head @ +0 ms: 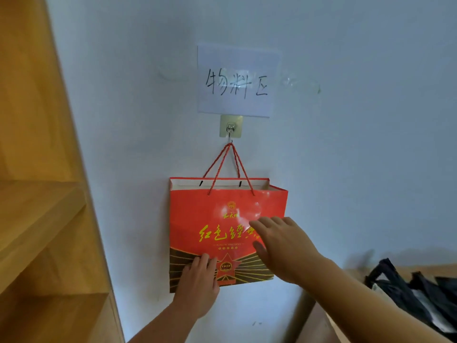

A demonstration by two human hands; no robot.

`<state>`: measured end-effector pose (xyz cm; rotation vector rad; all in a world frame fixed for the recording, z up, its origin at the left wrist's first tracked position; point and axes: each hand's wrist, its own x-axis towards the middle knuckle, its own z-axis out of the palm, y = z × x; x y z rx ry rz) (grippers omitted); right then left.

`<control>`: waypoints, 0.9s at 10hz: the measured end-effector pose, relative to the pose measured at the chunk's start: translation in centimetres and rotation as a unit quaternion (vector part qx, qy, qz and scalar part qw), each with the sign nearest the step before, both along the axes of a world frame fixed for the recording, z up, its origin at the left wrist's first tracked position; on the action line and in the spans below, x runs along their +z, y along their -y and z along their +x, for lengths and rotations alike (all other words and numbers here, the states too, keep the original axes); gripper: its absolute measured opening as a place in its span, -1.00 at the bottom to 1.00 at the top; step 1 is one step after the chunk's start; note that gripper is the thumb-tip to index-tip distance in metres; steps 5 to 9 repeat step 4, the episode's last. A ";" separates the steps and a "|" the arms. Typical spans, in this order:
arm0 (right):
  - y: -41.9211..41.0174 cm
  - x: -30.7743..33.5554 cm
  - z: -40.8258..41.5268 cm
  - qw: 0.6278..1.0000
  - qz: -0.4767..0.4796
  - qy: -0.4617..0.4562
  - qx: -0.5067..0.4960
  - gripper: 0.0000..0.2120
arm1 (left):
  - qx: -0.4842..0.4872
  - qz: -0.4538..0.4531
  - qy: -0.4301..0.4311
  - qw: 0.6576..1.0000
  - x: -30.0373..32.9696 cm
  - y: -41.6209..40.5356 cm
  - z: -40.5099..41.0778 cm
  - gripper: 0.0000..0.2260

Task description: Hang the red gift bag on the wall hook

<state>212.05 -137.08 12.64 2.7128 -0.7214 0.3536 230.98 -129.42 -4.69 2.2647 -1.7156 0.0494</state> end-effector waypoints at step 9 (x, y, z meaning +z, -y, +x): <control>0.2 -1.5 -3.6 0.995 0.024 0.031 -0.086 -0.76 | 0.041 0.107 0.001 0.993 -0.9 3.1 1.4 -0.30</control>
